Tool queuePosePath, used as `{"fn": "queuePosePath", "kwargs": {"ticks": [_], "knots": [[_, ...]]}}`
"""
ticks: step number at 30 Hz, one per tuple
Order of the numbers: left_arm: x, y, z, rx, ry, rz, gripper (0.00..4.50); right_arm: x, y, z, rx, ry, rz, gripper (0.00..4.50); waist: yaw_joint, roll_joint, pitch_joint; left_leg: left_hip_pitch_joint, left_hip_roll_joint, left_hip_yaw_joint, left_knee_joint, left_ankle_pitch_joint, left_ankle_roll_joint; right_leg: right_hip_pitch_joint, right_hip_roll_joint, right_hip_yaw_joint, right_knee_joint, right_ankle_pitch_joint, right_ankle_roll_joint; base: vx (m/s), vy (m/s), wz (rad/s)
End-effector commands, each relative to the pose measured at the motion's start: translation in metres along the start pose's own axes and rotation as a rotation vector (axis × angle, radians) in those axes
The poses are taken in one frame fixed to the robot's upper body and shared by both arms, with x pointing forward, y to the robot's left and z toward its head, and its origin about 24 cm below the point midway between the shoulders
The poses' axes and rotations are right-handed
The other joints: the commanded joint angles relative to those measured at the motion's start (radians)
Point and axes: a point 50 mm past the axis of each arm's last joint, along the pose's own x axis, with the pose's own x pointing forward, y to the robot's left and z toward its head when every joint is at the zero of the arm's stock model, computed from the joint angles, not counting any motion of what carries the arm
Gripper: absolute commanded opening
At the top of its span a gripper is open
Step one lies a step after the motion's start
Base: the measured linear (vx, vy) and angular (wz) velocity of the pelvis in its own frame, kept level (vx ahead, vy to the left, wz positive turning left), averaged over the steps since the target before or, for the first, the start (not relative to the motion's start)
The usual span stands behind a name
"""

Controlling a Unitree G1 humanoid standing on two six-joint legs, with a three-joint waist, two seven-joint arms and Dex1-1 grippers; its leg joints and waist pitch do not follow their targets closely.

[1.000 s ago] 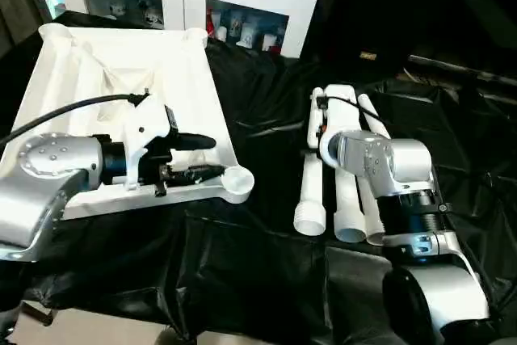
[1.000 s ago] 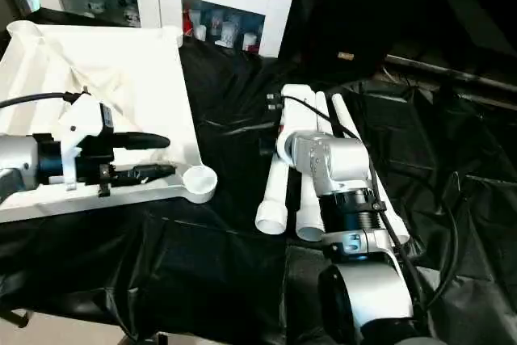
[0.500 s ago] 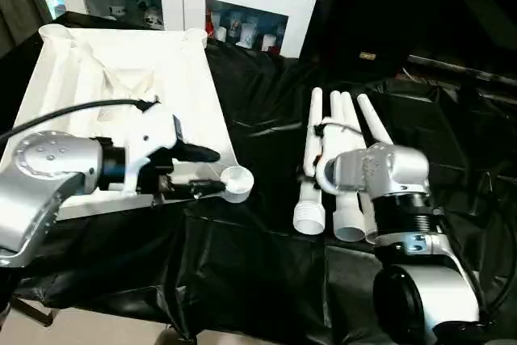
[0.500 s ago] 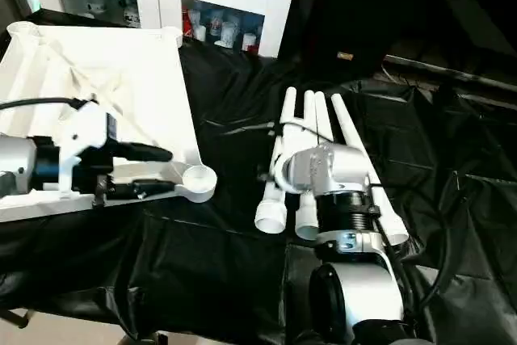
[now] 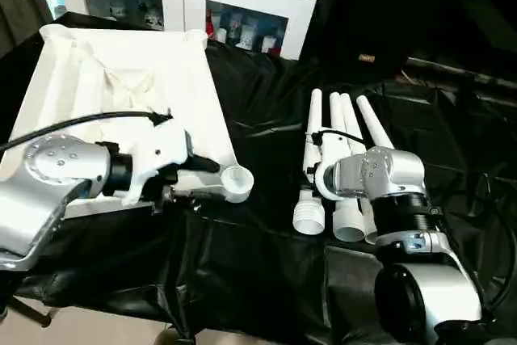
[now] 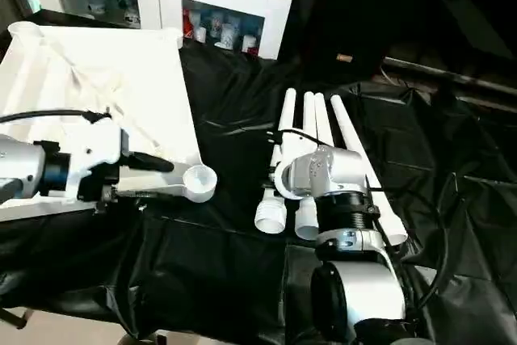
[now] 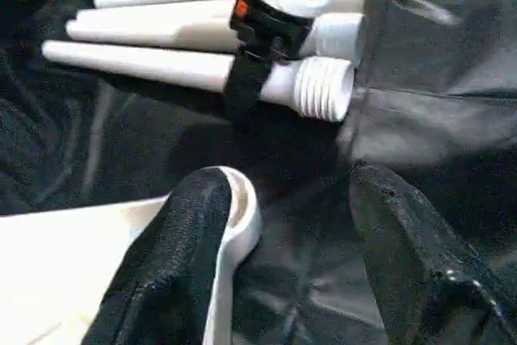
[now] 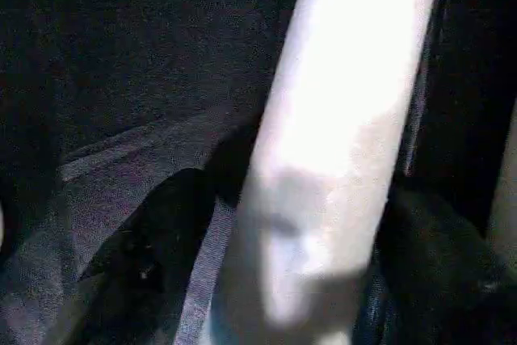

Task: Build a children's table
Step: Pick table leg

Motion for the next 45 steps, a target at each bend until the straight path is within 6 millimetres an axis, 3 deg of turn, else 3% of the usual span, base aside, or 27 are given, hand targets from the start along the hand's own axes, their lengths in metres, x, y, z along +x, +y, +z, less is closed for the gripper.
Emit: {"fn": "queuePosePath", "kwargs": {"ticks": [1,5,6,13,17,19,20,21,22,24,25,26,27,28,29,30,31,33,35,39,45], "knots": [[0.004,0.000,0.001,0.016,0.008,-0.013,3.06,0.004,-0.010,-0.005,0.028,0.033,-0.017,2.91,-0.003,0.030,-0.057,0.026,0.052,-0.016,-0.078,-0.134,-0.150,0.027,-0.083,0.050,-0.063,-0.068,-0.088,0.000,0.000,0.00],[0.004,0.001,0.001,0.009,0.007,-0.006,3.28,0.005,-0.012,-0.006,0.034,0.035,-0.015,2.58,-0.003,0.030,-0.057,0.028,0.053,-0.017,-0.079,-0.150,-0.152,0.024,-0.083,0.050,-0.065,-0.086,-0.089,0.000,0.000,0.00],[0.005,0.002,0.001,0.021,0.000,0.017,3.39,0.006,-0.013,-0.007,0.038,0.035,-0.015,2.51,-0.004,0.025,-0.057,0.028,0.054,-0.017,-0.080,-0.153,-0.153,0.023,-0.082,0.049,-0.066,-0.088,-0.089,0.000,0.000,0.00],[0.009,0.007,0.002,0.011,-0.062,0.119,3.89,0.006,-0.014,-0.003,0.052,0.018,-0.007,1.97,-0.003,0.021,-0.060,0.027,0.055,-0.018,-0.078,-0.154,-0.146,0.024,-0.083,0.049,-0.064,-0.088,-0.096,0.000,0.000,0.00],[0.012,0.007,0.006,-0.042,-0.144,0.120,4.27,0.004,-0.014,0.002,0.068,0.000,0.008,1.88,-0.003,0.018,-0.060,0.025,0.053,-0.017,-0.077,-0.143,-0.140,0.026,-0.082,0.048,-0.064,-0.072,-0.103,0.000,0.000,0.00],[0.015,0.009,0.007,-0.066,-0.172,0.139,4.40,0.002,-0.012,0.006,0.082,-0.031,0.024,1.87,-0.005,0.023,-0.060,0.024,0.053,-0.017,-0.077,-0.150,-0.141,0.026,-0.081,0.049,-0.066,-0.070,-0.102,0.000,0.000,0.00],[0.018,0.012,0.008,-0.085,-0.196,0.164,4.46,0.001,-0.010,0.012,0.093,-0.091,0.050,1.87,-0.002,0.024,-0.061,0.026,0.053,-0.017,-0.076,-0.153,-0.141,0.025,-0.082,0.049,-0.066,-0.071,-0.102,0.000,0.000,0.00],[0.026,0.022,0.008,-0.179,-0.233,0.209,4.49,-0.009,-0.004,0.034,0.113,-0.338,0.146,1.87,0.000,0.022,-0.062,0.024,0.055,-0.015,-0.075,-0.162,-0.138,0.025,-0.087,0.050,-0.066,-0.072,-0.105,0.000,0.000,0.00],[0.027,0.024,0.007,-0.195,-0.234,0.215,4.50,-0.011,-0.003,0.037,0.107,-0.375,0.162,1.87,0.001,0.017,-0.062,0.026,0.055,-0.012,-0.072,-0.174,-0.135,0.022,-0.088,0.051,-0.069,-0.080,-0.107,0.000,0.000,0.00],[0.032,0.031,0.006,-0.252,-0.236,0.240,4.50,-0.019,0.001,0.045,0.077,-0.474,0.233,1.86,0.001,0.018,-0.065,0.019,0.055,-0.019,-0.074,-0.133,-0.113,0.032,-0.086,0.048,-0.064,-0.054,-0.113,0.000,0.000,0.00],[0.032,0.031,0.006,-0.252,-0.236,0.240,4.50,-0.019,0.001,0.045,0.077,-0.474,0.233,1.86,0.000,0.016,-0.065,0.021,0.055,-0.017,-0.073,-0.126,-0.106,0.031,-0.083,0.048,-0.064,-0.037,-0.114,0.000,0.000,0.00],[0.037,0.041,0.006,-0.356,-0.280,0.292,4.50,-0.025,0.006,0.048,0.069,-0.500,0.339,1.86,-0.002,0.022,-0.064,0.021,0.054,-0.017,-0.073,-0.111,-0.100,0.032,-0.079,0.048,-0.060,-0.002,-0.119,0.000,0.000,0.00],[0.043,0.049,0.010,-0.465,-0.348,0.312,4.50,-0.032,0.010,0.051,0.053,-0.528,0.438,1.86,0.003,0.028,-0.068,0.028,0.053,-0.015,-0.068,-0.102,-0.092,0.031,-0.079,0.048,-0.061,0.041,-0.132,0.000,0.000,0.00],[0.046,0.051,0.012,-0.506,-0.378,0.315,4.50,-0.035,0.011,0.051,0.043,-0.537,0.472,1.86,0.002,0.024,-0.067,0.026,0.052,-0.013,-0.067,-0.105,-0.086,0.032,-0.077,0.048,-0.061,0.054,-0.140,0.000,0.000,0.00],[0.047,0.052,0.014,-0.525,-0.393,0.312,4.50,-0.036,0.011,0.051,0.039,-0.540,0.491,1.86,0.005,0.020,-0.068,0.018,0.053,-0.018,-0.069,-0.094,-0.075,0.041,-0.082,0.047,-0.062,0.065,-0.153,0.000,0.000,0.00],[0.051,0.057,0.022,-0.619,-0.460,0.291,4.50,-0.043,0.013,0.051,0.018,-0.557,0.585,1.86,0.005,0.016,-0.069,0.016,0.052,-0.016,-0.066,-0.086,-0.064,0.044,-0.083,0.047,-0.059,0.078,-0.168,0.000,0.000,0.00],[0.054,0.061,0.030,-0.685,-0.530,0.263,4.50,-0.049,0.014,0.051,0.004,-0.570,0.666,1.86,0.010,0.018,-0.069,0.019,0.053,-0.016,-0.064,-0.073,-0.053,0.045,-0.084,0.046,-0.061,0.100,-0.183,0.000,0.000,0.00],[0.057,0.064,0.041,-0.736,-0.610,0.215,4.50,-0.055,0.013,0.051,-0.027,-0.599,0.724,1.86,0.014,0.007,-0.068,0.016,0.053,-0.016,-0.063,-0.066,-0.035,0.047,-0.087,0.046,-0.063,0.097,-0.194,0.000,0.000,0.00],[0.059,0.067,0.054,-0.767,-0.686,0.151,4.50,-0.063,0.011,0.051,-0.064,-0.626,0.780,1.86,0.017,0.002,-0.066,0.015,0.053,-0.017,-0.064,-0.063,-0.024,0.049,-0.089,0.047,-0.068,0.067,-0.194,0.000,0.000,0.00],[0.067,0.069,0.081,-0.823,-0.796,0.039,4.50,-0.082,0.012,0.046,-0.149,-0.624,0.923,1.86,0.028,0.002,-0.063,0.017,0.057,-0.019,-0.063,-0.065,-0.011,0.048,-0.090,0.046,-0.073,0.033,-0.185,0.000,0.000,0.00],[0.080,0.063,0.090,-0.840,-0.749,-0.020,4.50,-0.092,0.011,0.041,-0.197,-0.624,1.019,1.86,0.032,0.002,-0.061,0.016,0.058,-0.020,-0.064,-0.078,-0.013,0.046,-0.091,0.046,-0.081,-0.029,-0.176,0.000,0.000,0.00]]}}
